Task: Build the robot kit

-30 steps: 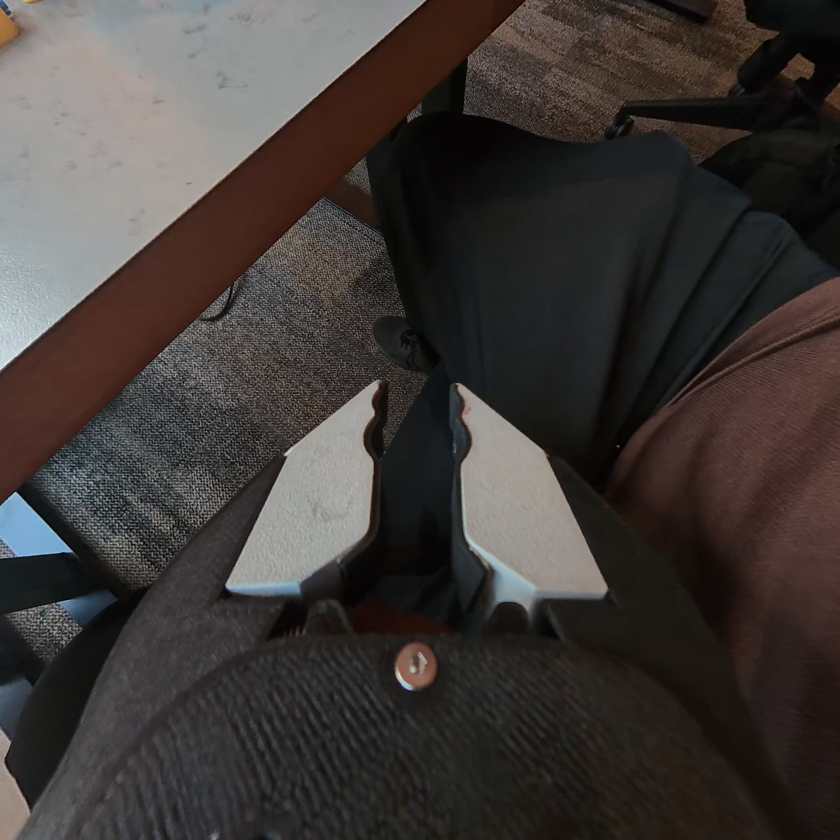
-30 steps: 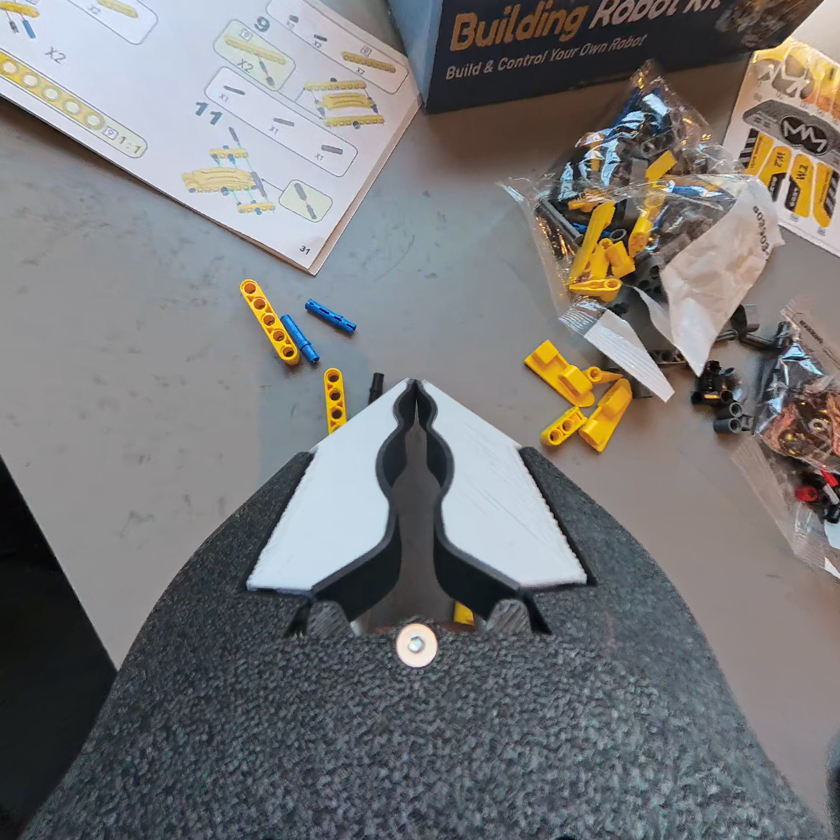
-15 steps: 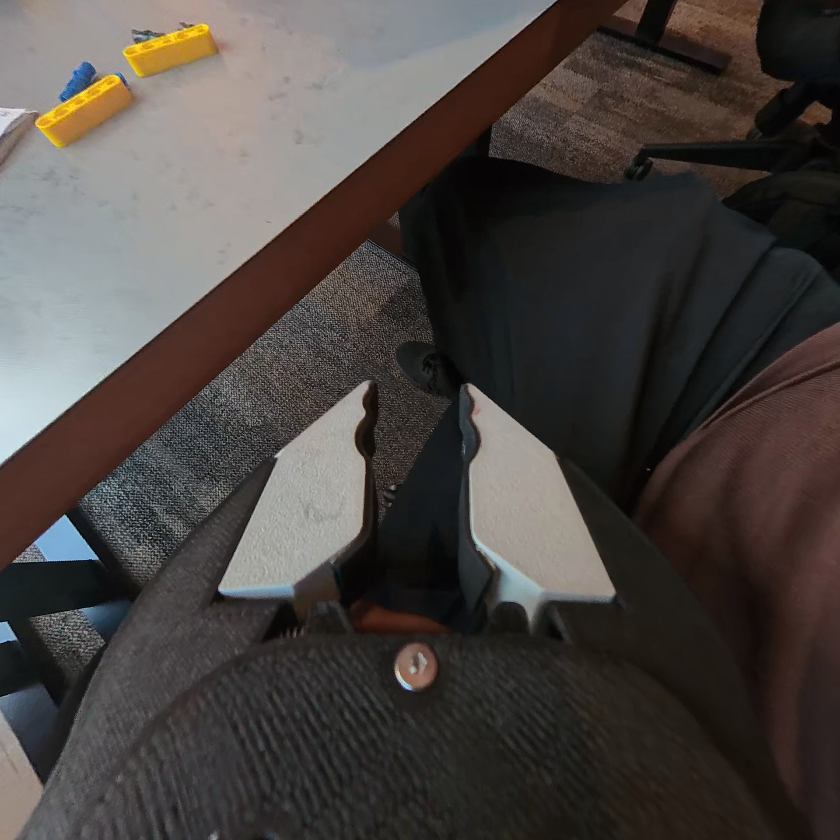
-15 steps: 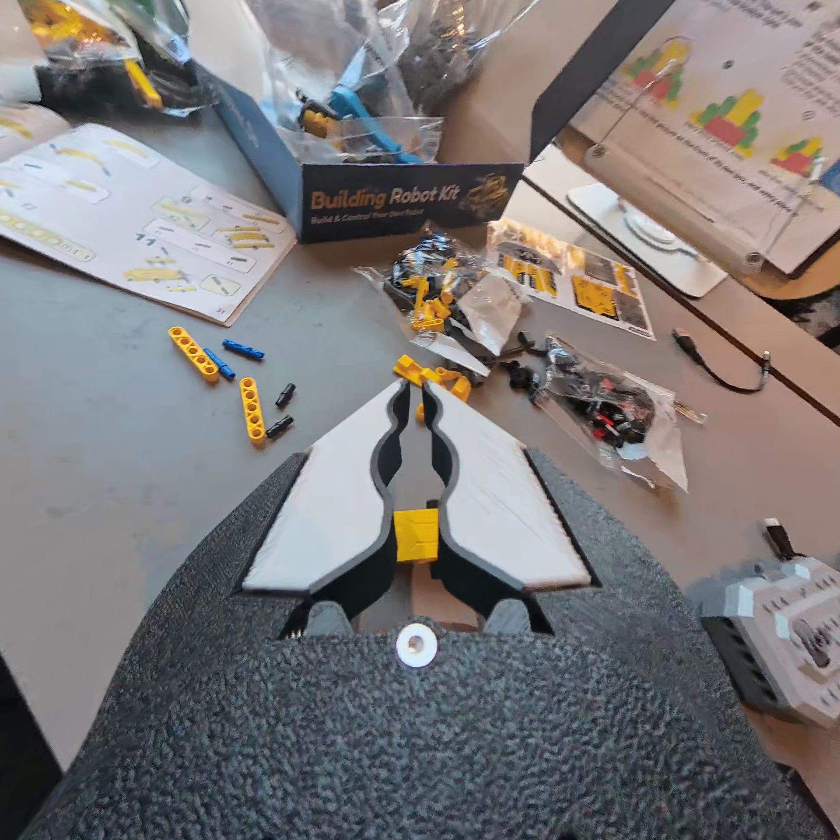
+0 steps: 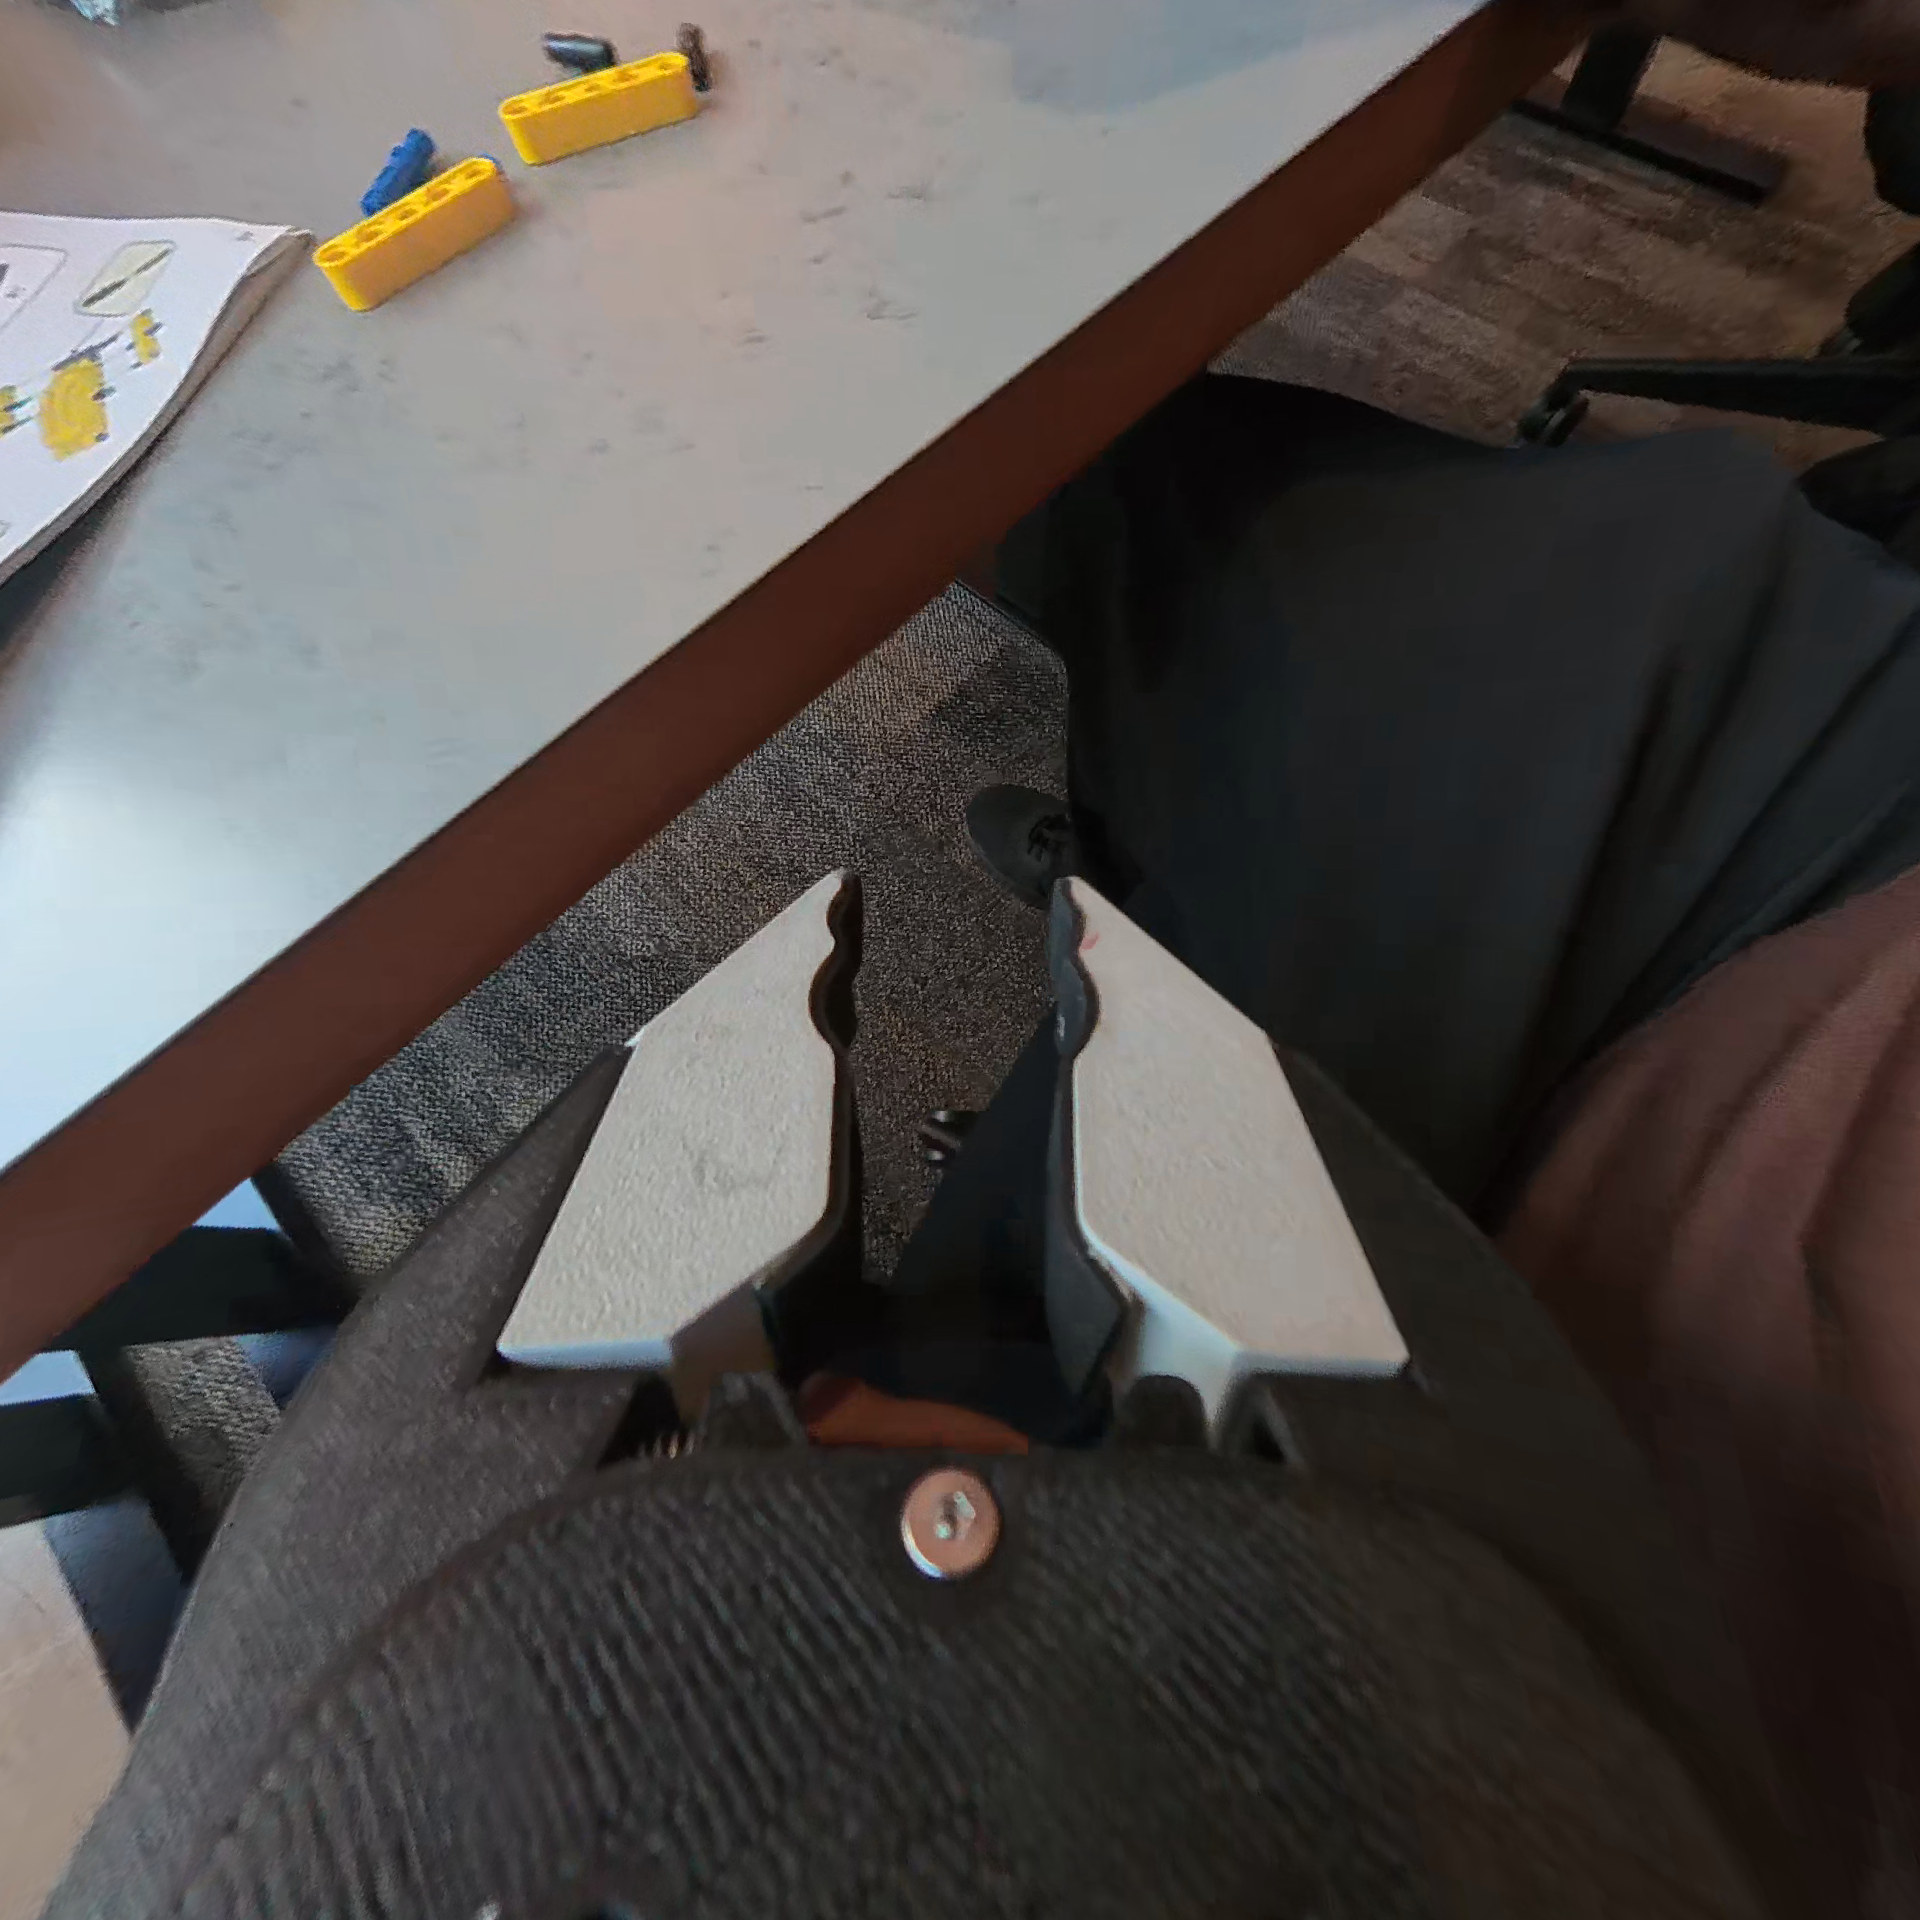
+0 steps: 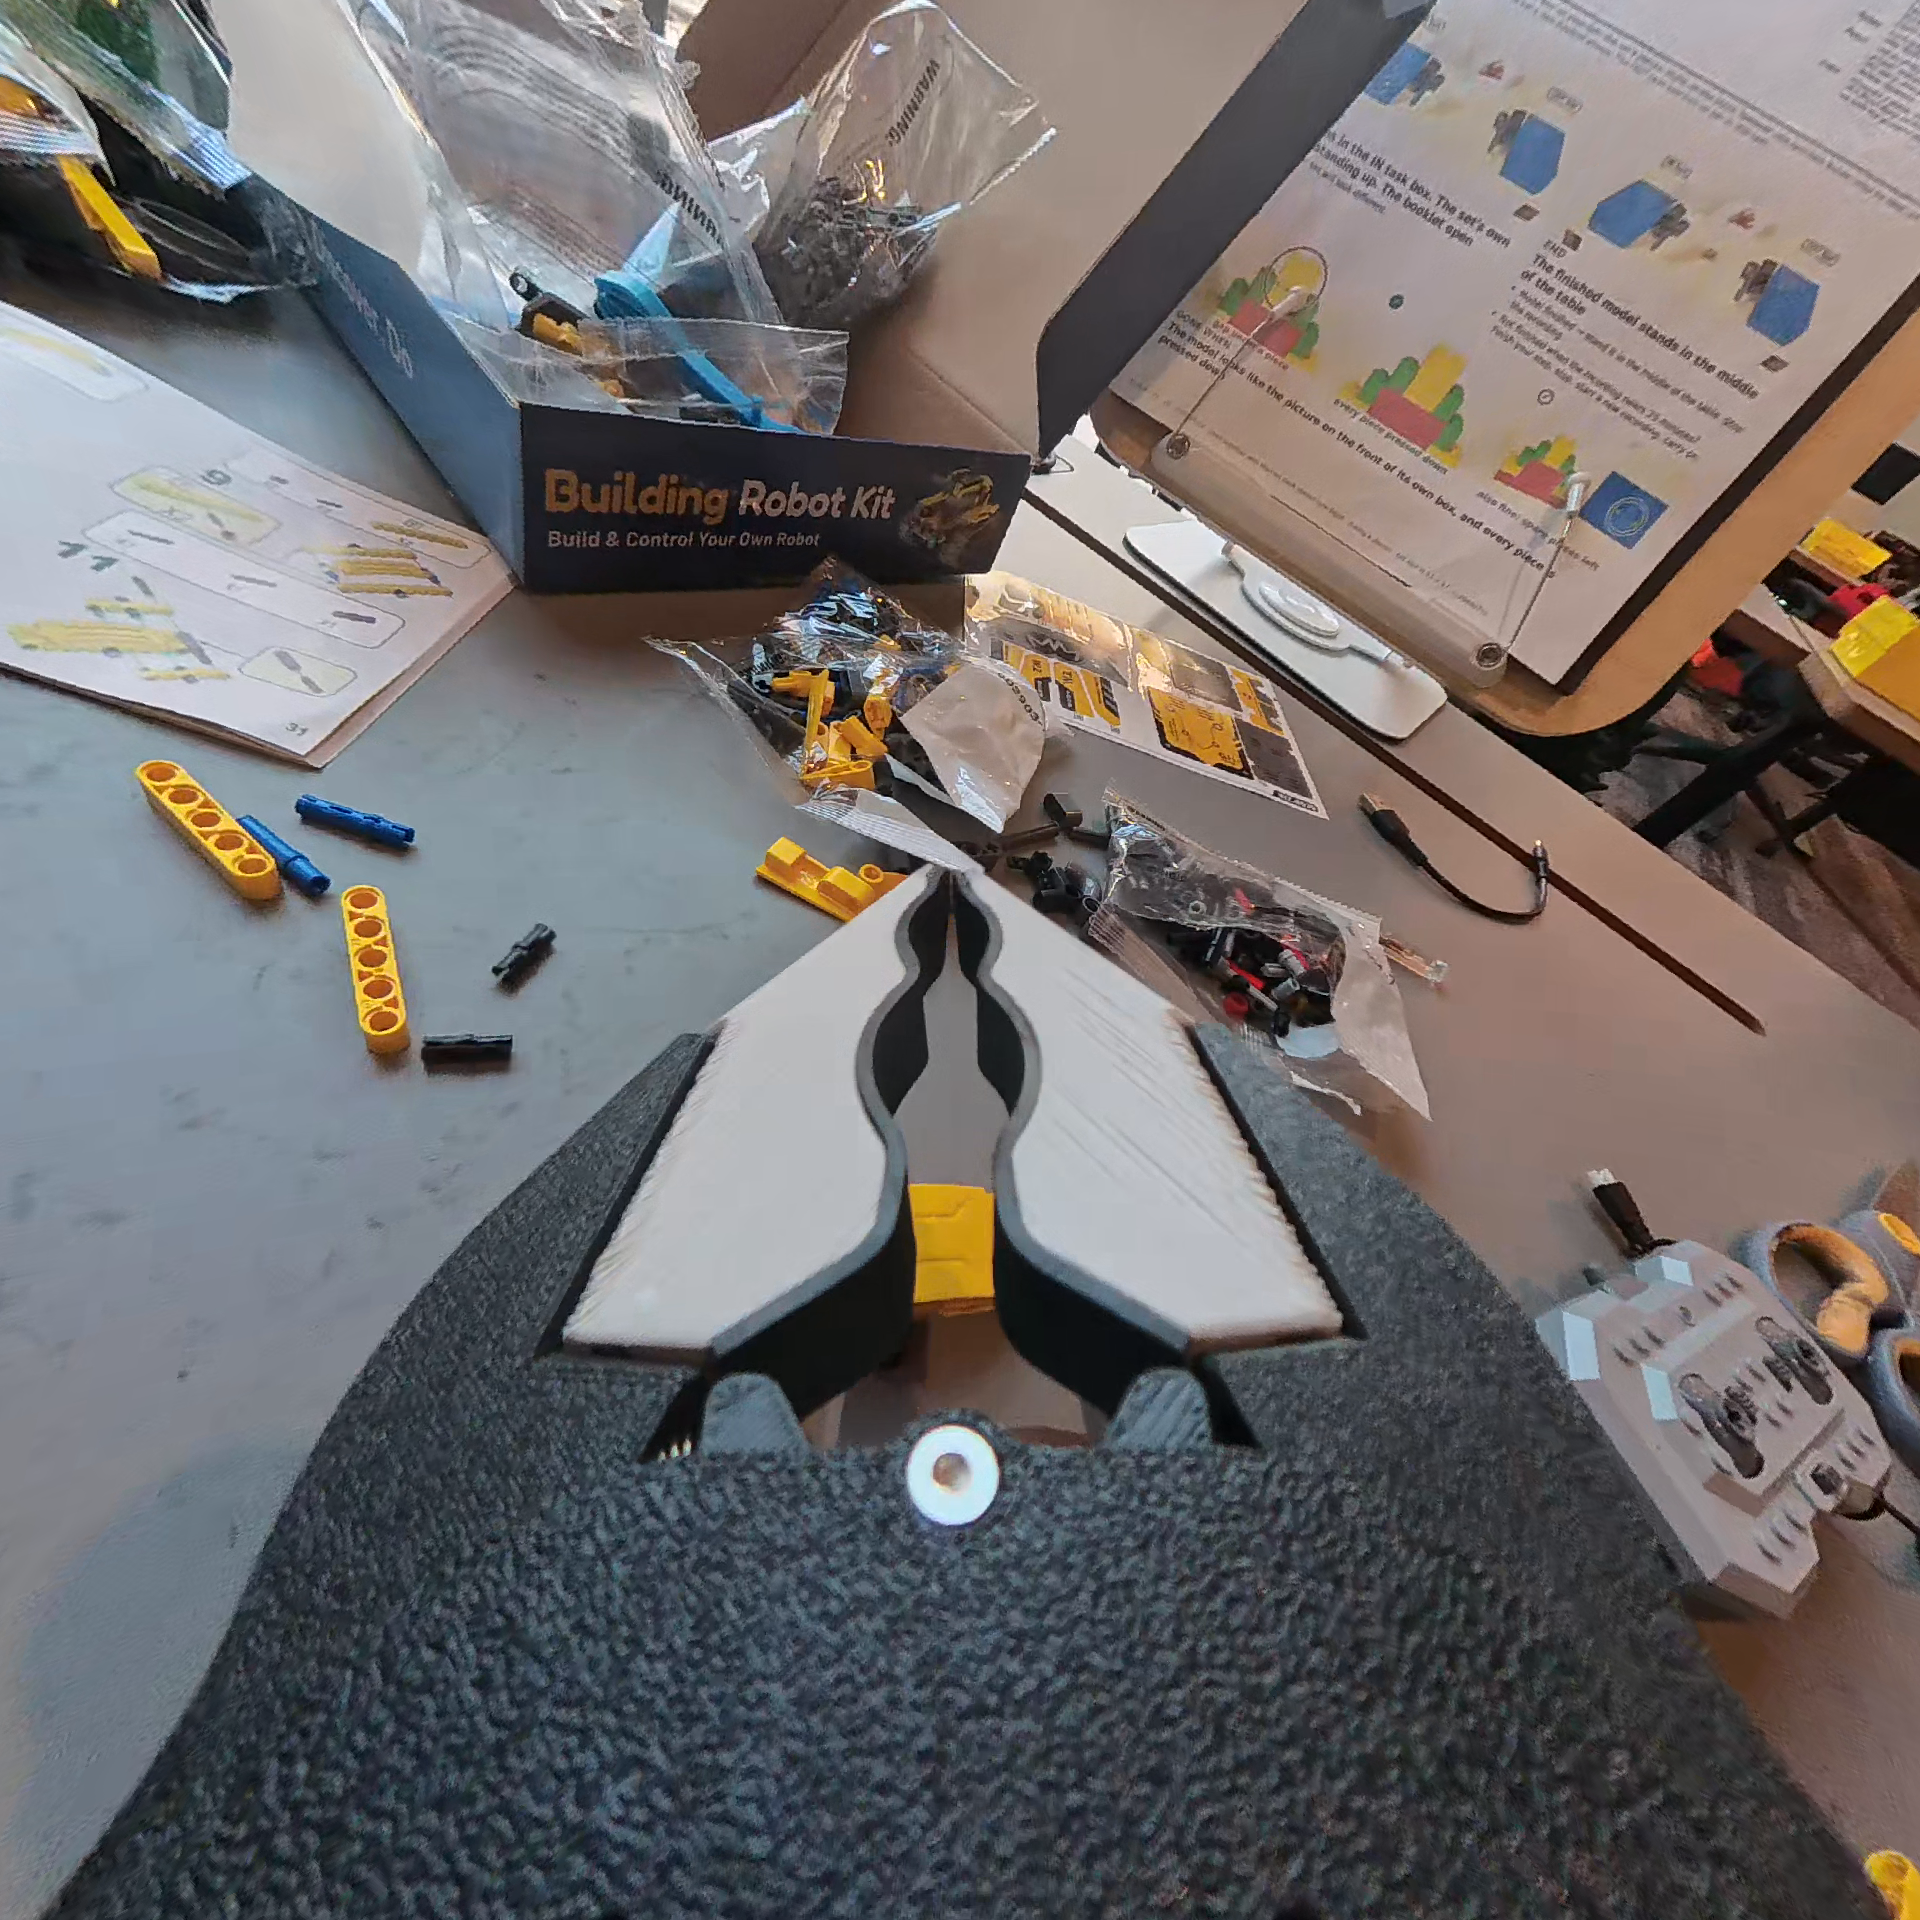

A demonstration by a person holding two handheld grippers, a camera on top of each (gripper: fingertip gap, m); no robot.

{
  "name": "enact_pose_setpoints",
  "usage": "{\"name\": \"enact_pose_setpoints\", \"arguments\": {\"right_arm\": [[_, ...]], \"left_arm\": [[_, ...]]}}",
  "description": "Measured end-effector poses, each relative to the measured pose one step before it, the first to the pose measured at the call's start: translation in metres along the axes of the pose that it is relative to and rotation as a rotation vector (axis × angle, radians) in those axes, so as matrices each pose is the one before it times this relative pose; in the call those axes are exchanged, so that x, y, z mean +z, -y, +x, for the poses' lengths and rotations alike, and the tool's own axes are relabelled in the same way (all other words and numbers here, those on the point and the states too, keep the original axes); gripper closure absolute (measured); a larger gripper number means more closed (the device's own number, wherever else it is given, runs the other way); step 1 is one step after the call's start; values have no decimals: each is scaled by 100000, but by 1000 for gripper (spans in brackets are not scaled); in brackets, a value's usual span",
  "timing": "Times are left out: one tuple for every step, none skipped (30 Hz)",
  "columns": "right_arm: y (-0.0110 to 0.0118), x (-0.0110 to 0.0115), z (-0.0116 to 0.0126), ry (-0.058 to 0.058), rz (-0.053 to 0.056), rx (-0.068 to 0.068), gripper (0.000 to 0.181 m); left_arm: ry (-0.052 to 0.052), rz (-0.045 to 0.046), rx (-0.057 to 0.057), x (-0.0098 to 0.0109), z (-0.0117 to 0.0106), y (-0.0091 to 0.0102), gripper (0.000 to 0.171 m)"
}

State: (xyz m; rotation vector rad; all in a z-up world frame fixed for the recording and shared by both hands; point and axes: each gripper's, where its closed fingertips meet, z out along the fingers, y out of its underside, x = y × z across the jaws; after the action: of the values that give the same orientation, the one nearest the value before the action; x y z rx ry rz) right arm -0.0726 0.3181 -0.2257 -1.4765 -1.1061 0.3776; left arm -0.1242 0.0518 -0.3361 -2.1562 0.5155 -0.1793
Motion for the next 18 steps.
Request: {"name": "enact_pose_setpoints", "arguments": {"right_arm": [[-11, 50, 73, 104, 82, 25, 181], [13, 43, 142, -335, 250, 116, 181], [15, 40, 203, -590, 315, 352, 181], [22, 57, 189, -444, 293, 457, 181], [55, 86, 207, -542, 506, 434, 181], [98, 113, 181, -325, 724, 460, 181], [104, 154, 43, 630, 710, 628, 181], [180, 125, -17, 1088, 1071, 847, 181], [273, 119, 49, 679, 1770, 919, 181], [289, 163, 99, 279, 1851, 773, 181], [230, 275, 115, 259, 1396, 734, 181], [115, 420, 157, 227, 421, 934, 181], [-1, 516, 182, 214, -401, 982, 181], [-15, 531, 194, 278, -443, 998, 181], [24, 475, 137, 807, -207, 1135, 181], [9, 383, 97, 1204, -184, 1274, 181], [32, 274, 108, 1042, 93, 1267, 181], [44, 130, 43, 1210, 268, 1061, 181]], "left_arm": [[-556, 780, -2329, -86, -447, 57, 138], [-997, 921, -2472, -59, -428, 60, 137], [-1505, 1098, -2381, -34, -358, 96, 137], [-1949, 1312, -2249, 13, -232, 139, 137], [-2979, 1048, -1703, 47, 3, 158, 137], [-4185, 860, -1013, 78, 339, 259, 135], [-3646, 1892, -537, 76, 443, 408, 132], [-2513, 1863, 467, 89, 461, 419, 132], [-2817, 1357, 2453, 130, 621, 403, 132], [-2484, 1143, 3900, 159, 623, 409, 132], [-1295, 1371, 4884, 220, 456, 413, 132], [-1151, 560, 6298, 276, 398, 299, 133], [-1142, 24, 7240, 290, 339, 210, 133], [-638, 460, 6807, 284, 201, 217, 133], [-1519, 1126, 5494, 233, 270, 252, 132], [-4245, 1889, 3543, 88, 617, 349, 131], [-4466, 2891, 1635, -38, 597, 521, 131], [-2086, 3130, 456, -74, 204, 557, 131]]}}
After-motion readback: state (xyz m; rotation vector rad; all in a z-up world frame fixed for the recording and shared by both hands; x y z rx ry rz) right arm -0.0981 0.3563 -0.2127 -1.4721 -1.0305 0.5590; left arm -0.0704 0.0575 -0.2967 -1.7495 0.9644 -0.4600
